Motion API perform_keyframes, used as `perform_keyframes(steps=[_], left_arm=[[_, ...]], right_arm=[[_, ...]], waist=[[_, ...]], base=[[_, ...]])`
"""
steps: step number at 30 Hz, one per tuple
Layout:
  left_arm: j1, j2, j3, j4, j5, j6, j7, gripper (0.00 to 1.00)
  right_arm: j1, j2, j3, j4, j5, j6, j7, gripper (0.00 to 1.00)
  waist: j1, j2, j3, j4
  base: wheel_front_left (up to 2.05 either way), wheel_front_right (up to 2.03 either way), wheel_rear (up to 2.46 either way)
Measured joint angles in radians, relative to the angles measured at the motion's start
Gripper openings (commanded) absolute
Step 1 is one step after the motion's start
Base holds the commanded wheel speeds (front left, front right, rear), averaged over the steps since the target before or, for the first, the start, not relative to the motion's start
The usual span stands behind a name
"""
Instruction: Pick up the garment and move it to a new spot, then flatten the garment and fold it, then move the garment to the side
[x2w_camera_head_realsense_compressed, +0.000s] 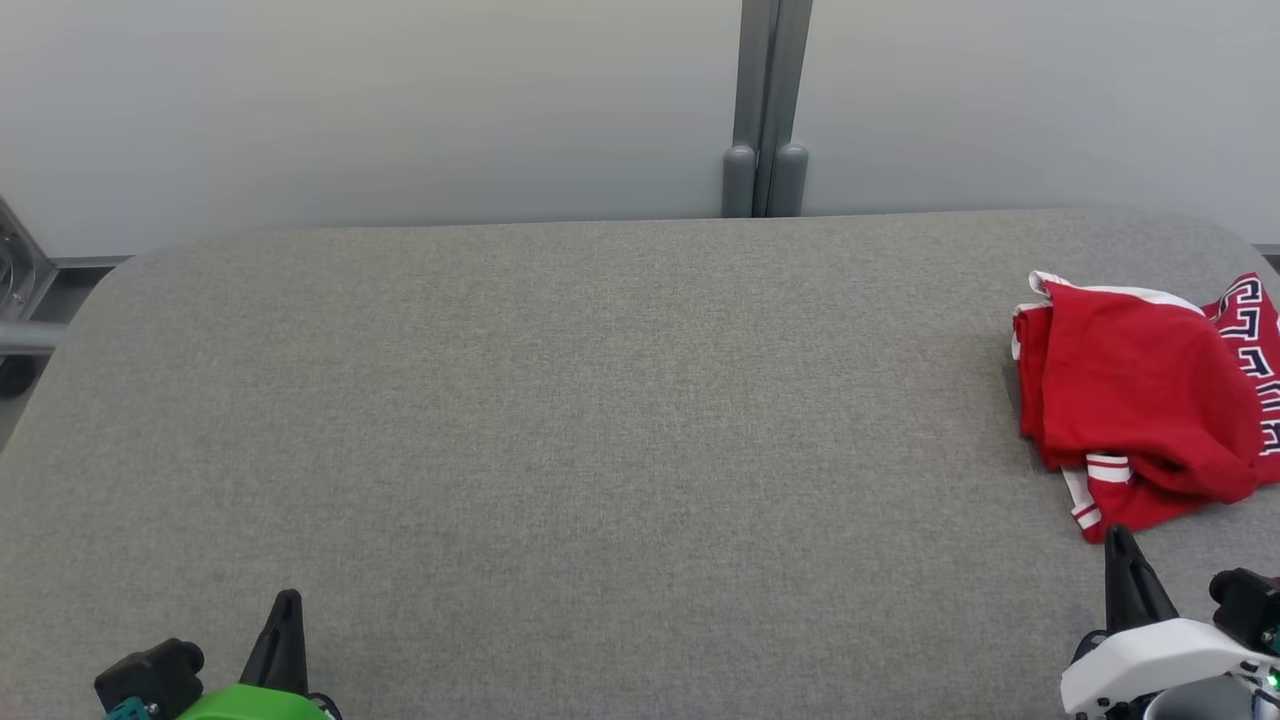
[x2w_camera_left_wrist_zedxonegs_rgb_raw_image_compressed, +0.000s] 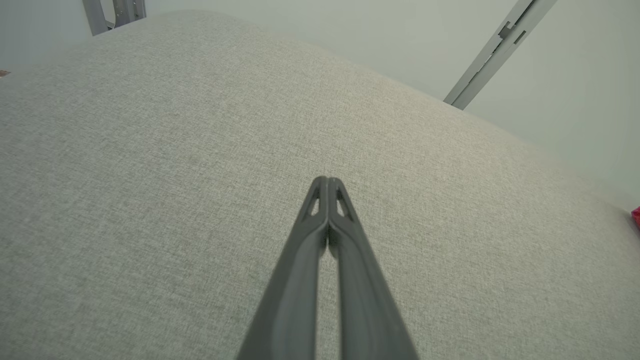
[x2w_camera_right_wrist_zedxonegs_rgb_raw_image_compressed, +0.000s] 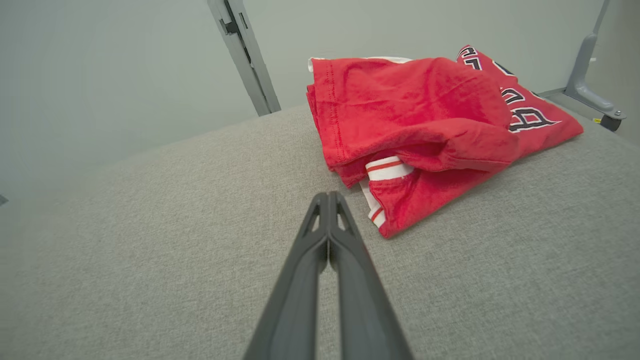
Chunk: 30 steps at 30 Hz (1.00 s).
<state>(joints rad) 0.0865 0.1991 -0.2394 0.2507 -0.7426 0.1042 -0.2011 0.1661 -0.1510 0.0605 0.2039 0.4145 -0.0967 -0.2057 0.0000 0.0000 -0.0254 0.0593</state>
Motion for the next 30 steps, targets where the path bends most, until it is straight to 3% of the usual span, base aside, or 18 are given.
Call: perform_keyframes(steps=[30], left_arm=[[-0.031,-0.055,0.106,-0.016,-0.294,-0.058,0.105,0.0]], right_arm=[[-0.078,0.04,-0.071,0.014,0.398,0.062,0.114,0.0]], waist=[[0.0,0.0,0.009,-0.021]], base=[[0.0,0.0,0.0]])
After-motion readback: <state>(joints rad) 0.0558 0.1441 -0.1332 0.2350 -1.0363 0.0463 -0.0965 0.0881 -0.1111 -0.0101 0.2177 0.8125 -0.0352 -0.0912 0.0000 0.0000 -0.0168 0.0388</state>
